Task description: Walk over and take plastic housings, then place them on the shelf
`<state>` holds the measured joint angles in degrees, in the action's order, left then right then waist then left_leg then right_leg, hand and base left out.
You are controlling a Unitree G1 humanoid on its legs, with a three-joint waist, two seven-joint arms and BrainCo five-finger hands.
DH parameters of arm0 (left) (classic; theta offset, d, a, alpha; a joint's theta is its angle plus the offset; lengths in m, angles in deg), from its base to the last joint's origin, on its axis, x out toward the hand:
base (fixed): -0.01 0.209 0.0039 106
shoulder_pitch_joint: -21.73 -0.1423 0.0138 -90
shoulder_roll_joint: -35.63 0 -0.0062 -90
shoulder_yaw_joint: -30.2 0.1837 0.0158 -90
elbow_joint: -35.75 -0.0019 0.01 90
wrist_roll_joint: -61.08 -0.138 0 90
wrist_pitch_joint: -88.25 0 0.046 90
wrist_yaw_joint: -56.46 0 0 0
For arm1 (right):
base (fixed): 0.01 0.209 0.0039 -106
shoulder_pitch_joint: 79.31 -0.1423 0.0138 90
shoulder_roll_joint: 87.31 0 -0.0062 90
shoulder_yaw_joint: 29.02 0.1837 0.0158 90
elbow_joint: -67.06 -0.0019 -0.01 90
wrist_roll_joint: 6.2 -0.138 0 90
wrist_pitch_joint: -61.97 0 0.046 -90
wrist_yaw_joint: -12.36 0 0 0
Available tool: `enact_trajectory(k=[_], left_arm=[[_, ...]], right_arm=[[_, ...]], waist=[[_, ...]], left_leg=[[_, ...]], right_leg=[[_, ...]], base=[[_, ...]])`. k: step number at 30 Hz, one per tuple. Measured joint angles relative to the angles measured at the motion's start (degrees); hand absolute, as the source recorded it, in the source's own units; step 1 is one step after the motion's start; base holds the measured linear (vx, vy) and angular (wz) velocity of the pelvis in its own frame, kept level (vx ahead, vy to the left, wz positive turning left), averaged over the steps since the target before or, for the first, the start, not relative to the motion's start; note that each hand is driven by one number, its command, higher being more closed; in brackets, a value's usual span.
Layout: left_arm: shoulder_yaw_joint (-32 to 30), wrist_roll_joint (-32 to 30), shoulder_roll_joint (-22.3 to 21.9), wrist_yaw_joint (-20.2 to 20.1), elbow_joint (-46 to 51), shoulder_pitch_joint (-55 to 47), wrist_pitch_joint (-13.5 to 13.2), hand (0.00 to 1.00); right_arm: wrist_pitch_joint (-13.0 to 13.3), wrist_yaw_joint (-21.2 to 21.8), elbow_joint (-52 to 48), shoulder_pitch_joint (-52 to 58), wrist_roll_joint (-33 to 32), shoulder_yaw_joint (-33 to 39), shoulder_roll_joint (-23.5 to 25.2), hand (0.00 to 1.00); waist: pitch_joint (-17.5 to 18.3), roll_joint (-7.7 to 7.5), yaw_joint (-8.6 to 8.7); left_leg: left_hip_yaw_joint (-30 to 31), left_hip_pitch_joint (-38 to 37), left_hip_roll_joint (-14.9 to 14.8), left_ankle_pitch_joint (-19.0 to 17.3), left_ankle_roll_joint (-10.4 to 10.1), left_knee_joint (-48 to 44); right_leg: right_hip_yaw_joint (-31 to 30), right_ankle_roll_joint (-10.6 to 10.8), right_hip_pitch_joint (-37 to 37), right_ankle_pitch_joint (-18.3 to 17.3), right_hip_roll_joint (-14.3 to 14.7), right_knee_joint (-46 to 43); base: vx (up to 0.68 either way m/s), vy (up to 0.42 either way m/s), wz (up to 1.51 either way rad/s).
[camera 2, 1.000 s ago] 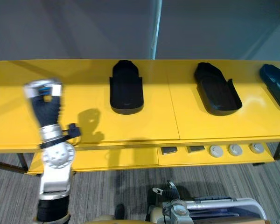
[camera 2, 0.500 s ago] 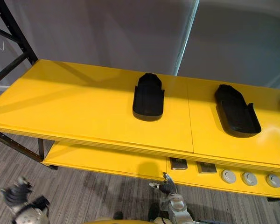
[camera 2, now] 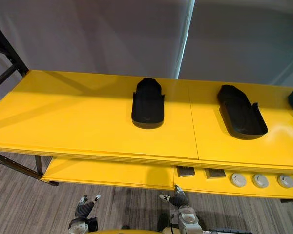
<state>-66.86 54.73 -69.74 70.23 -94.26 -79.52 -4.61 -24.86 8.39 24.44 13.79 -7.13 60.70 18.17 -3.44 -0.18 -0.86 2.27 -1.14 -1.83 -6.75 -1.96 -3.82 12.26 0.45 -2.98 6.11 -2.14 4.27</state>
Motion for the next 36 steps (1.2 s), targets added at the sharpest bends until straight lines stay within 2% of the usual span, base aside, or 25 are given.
enact_trajectory(k=[5, 7, 10, 12, 13, 15, 16, 18, 19, 20, 21, 22, 23, 24, 25, 26, 27, 28, 29, 30, 31, 32, 34, 35, 36], left_arm=[[3.17, -1.19, 0.96, -0.03, -0.01, 1.20, -0.28, 0.00], [3.33, -1.17, 0.79, -0.03, 0.25, 1.80, -0.38, 0.00], [3.10, -1.05, 0.75, 0.09, 1.04, 1.48, -0.37, 0.00], [3.09, -1.03, 0.42, 0.29, 3.48, 0.92, -0.38, 0.00], [3.13, -1.00, -0.41, 0.38, 4.89, 1.08, -0.42, 0.00], [3.34, -0.91, -0.84, 0.44, 6.44, 1.23, -0.92, 0.00], [3.67, -0.91, -0.87, 0.47, 7.20, 1.68, -1.24, 0.00], [4.25, -0.88, -1.21, 0.55, 8.90, 4.41, -2.56, 0.00], [4.23, -0.88, -1.17, 0.73, 9.22, 4.75, -2.74, 0.00], [4.22, -0.90, -1.07, 1.46, 9.79, 4.63, -2.86, 0.00], [4.22, -0.93, -1.04, 1.55, 10.12, 4.34, -2.86, 0.00], [4.22, -0.97, -0.99, 1.56, 10.14, 4.33, -2.86, 0.00], [4.19, -1.07, -1.15, 1.58, 10.15, 5.04, -2.87, 0.00], [4.09, -1.08, -1.32, 1.58, 10.00, 5.53, -2.85, 0.00], [3.80, -1.08, -1.43, 1.64, 9.90, 5.69, -2.77, 0.00], [3.67, -1.10, -1.66, 1.60, 8.91, 5.49, -2.70, 0.00], [3.68, -1.10, -1.58, 1.59, 8.21, 4.59, -2.63, 0.00], [3.68, -1.10, -1.50, 1.59, 8.14, 4.17, -2.61, 0.00], [3.67, -1.10, -1.41, 1.53, 7.80, 3.83, -2.65, 0.00], [3.35, -1.10, -1.44, 1.47, 6.42, 3.84, -2.58, 0.00], [3.17, -1.10, -1.47, 1.39, 5.55, 3.88, -2.54, 0.00], [2.94, -1.09, -1.34, 1.39, 4.05, 3.97, -2.37, 0.00], [2.95, -1.05, -0.46, 1.42, 2.06, 4.12, -2.35, 0.00], [2.96, -0.90, 0.04, 1.45, 0.21, 4.88, -2.34, 0.00], [2.96, -0.83, 0.14, 1.48, -0.89, 5.34, -2.35, 0.00]], right_arm=[[0.24, -1.04, 0.81, -1.50, -0.83, 1.32, -0.18, 0.00], [0.37, -1.14, 0.72, -2.29, -0.86, 1.49, -0.25, 0.00], [0.38, -1.62, 0.21, -4.08, -0.82, 0.83, -0.41, 0.00], [0.42, -2.29, -2.51, -4.36, -0.73, -0.44, -0.65, 0.00], [0.47, -2.37, -4.53, -4.54, -0.66, -0.96, -0.60, 0.00], [0.53, -2.43, -6.29, -4.51, -0.61, -1.10, -0.71, 0.00], [0.65, -2.45, -7.47, -4.30, -0.59, -1.12, -0.73, 0.00], [0.68, -2.58, -10.46, -3.60, 0.64, -1.44, -0.37, 0.00], [0.68, -2.64, -10.91, -3.80, 1.30, -1.73, 0.07, 0.00], [0.68, -3.37, -12.21, -4.16, 2.65, -2.98, 0.55, 0.00], [0.75, -3.56, -13.09, -4.57, 3.92, -3.96, 1.33, 0.00], [0.74, -3.58, -13.09, -5.01, 4.62, -4.51, 1.62, 0.00], [0.71, -3.51, -13.10, -5.96, 6.23, -5.47, 1.80, 0.00], [0.71, -3.54, -13.08, -6.39, 7.41, -6.11, 1.98, 0.00], [0.71, -3.46, -12.89, -6.39, 8.08, -6.68, 1.89, 0.00], [0.71, -3.39, -12.71, -5.74, 9.04, -6.97, 1.89, 0.00], [0.74, -3.31, -12.42, -5.22, 10.07, -7.39, 1.85, 0.00], [0.82, -3.28, -12.28, -5.14, 10.46, -7.54, 1.84, 0.00], [0.96, -3.27, -11.98, -5.03, 10.80, -7.52, 1.78, 0.00], [1.10, -3.23, -10.49, -5.01, 11.05, -7.54, 1.77, 0.00], [1.12, -3.23, -9.70, -5.21, 11.30, -7.51, 1.74, 0.00], [1.18, -3.27, -7.67, -5.98, 12.01, -7.50, 1.64, 0.00], [0.96, -3.35, -3.69, -7.75, 12.53, -7.47, 1.32, 0.00], [0.77, -3.48, -1.87, -8.54, 12.56, -7.28, 0.66, 0.00], [0.69, -3.51, -1.08, -8.85, 12.56, -7.10, 0.16, 0.00]], waist=[[-0.76, -0.17, 0.21], [-2.21, 0.03, 0.39], [-3.79, 0.65, -0.10], [-4.50, -0.43, -0.24], [-4.88, -0.22, -0.18], [-4.84, -0.08, 0.14], [-4.93, -0.15, 0.26], [-5.10, -1.10, 0.06], [-5.34, -1.74, -0.08], [-5.58, -2.67, -0.35], [-5.73, -3.09, -0.44], [-5.79, -3.31, -0.39], [-6.56, -3.35, -0.81], [-7.14, -3.49, -1.69], [-7.21, -3.58, -2.11], [-7.62, -3.27, -3.08], [-7.56, -3.04, -3.22], [-7.44, -2.92, -3.16], [-7.02, -3.08, -3.14], [-6.66, -3.24, -3.21], [-6.61, -3.29, -3.24], [-6.27, -3.50, -3.31], [-5.89, -3.95, -3.29], [-5.87, -3.98, -3.32], [-5.98, -3.54, -3.23]], left_leg=[[-1.15, -0.57, 0.07, -0.88, -1.00, -0.51], [-2.10, 0.24, -0.40, -3.04, -1.23, -3.52], [-2.86, 4.20, -1.46, -6.89, -2.07, -12.84], [5.78, 7.93, 0.83, -7.12, -2.02, -20.79], [11.59, 9.23, 1.75, -9.35, -3.35, -24.72], [14.73, 9.04, 2.41, -11.60, -4.28, -26.06], [15.24, 9.06, 2.87, -12.53, -3.36, -26.21], [13.77, 9.46, 4.01, -14.99, 0.78, -25.55], [12.46, 9.60, 4.70, -15.23, 1.29, -25.36], [9.43, 10.78, 5.81, -15.23, 1.78, -26.38], [7.49, 12.13, 6.55, -15.15, 2.81, -27.86], [6.20, 13.01, 6.58, -14.81, 3.77, -28.38], [2.52, 13.90, 6.25, -13.86, 6.95, -27.63], [-0.94, 14.30, 5.48, -12.96, 8.69, -26.68], [-2.56, 14.21, 5.22, -12.48, 9.28, -25.98], [-5.11, 12.46, 4.87, -11.34, 9.96, -23.82], [-7.14, 10.85, 4.72, -10.07, 10.24, -21.09], [-7.90, 10.12, 4.73, -9.50, 10.38, -20.14], [-9.72, 10.16, 4.74, -8.42, 10.63, -18.68], [-11.32, 10.54, 4.71, -7.37, 10.53, -17.48], [-12.04, 10.58, 4.70, -6.94, 10.38, -16.94], [-13.57, 10.95, 4.67, -5.95, 9.52, -15.79], [-16.04, 12.28, 4.44, -4.79, 8.76, -15.00], [-17.23, 13.04, 4.49, -4.27, 8.21, -15.01], [-17.34, 13.11, 4.40, -3.92, 7.89, -15.02]], right_leg=[[-1.44, 0.01, 0.77, 0.73, 0.23, 1.08], [-2.68, 0.42, 0.36, -0.27, 0.68, -0.22], [-6.55, -0.13, -4.38, -3.38, 2.03, -7.18], [-10.08, -0.33, -7.72, -4.53, 1.95, -11.34], [-12.37, 0.55, -9.01, -5.03, 2.71, -13.47], [-14.07, 0.94, -10.48, -5.41, 3.50, -15.40], [-14.95, 1.09, -11.44, -5.38, 3.67, -16.36], [-18.70, 2.89, -14.35, -3.16, 4.02, -16.19], [-20.50, 3.28, -14.83, -2.02, 4.03, -15.68], [-23.99, 3.93, -15.39, 0.93, 3.88, -13.15], [-25.75, 2.99, -15.54, 3.75, 3.52, -9.88], [-25.93, 0.68, -15.48, 4.45, 3.04, -7.81], [-20.89, -3.35, -16.84, 1.71, 1.68, -7.08], [-16.80, -1.95, -19.62, -1.26, 0.81, -11.90], [-14.07, -1.35, -21.02, -2.28, 0.65, -16.54], [-9.70, -1.30, -21.24, -5.50, -0.09, -26.72], [-6.78, -0.25, -19.04, -10.42, -0.55, -34.84], [-5.45, 0.00, -17.57, -12.75, -1.02, -37.56], [-3.11, 1.06, -13.98, -17.10, -2.18, -40.31], [-0.98, 1.73, -9.80, -19.59, -3.47, -39.74], [-0.19, 2.20, -7.57, -20.29, -3.97, -38.38], [0.27, 2.88, -2.78, -20.46, -4.08, -31.98], [-0.56, 3.21, 1.20, -19.38, -4.11, -20.90], [-2.21, 4.12, 1.90, -18.67, -4.04, -16.09], [-2.98, 5.02, 2.01, -18.07, -4.04, -15.01]], base=[[-0.01, 0.013, -0.14], [-0.04, 0.019, -0.28], [-0.06, 0.016, -0.62], [-0.02, 0.019, -0.91], [-0.03, 0.082, -0.96], [-0.05, 0.119, -0.71], [-0.09, 0.214, -0.62], [-0.12, 0.253, -0.80], [-0.16, 0.260, -1.23], [-0.21, 0.324, -1.41], [-0.20, 0.268, -1.40], [-0.22, 0.237, -1.31], [-0.27, 0.216, -1.28], [-0.29, 0.211, -1.25], [-0.28, 0.214, -1.15], [-0.25, 0.196, -1.04], [-0.22, 0.211, -0.95], [-0.18, 0.173, -0.84], [-0.15, 0.131, -0.79], [-0.14, 0.087, -0.83], [-0.12, 0.055, -0.89], [-0.10, 0.027, -0.75], [-0.16, -0.006, -1.04], [-0.18, -0.043, -1.01], [-0.19, -0.049, -0.78]])
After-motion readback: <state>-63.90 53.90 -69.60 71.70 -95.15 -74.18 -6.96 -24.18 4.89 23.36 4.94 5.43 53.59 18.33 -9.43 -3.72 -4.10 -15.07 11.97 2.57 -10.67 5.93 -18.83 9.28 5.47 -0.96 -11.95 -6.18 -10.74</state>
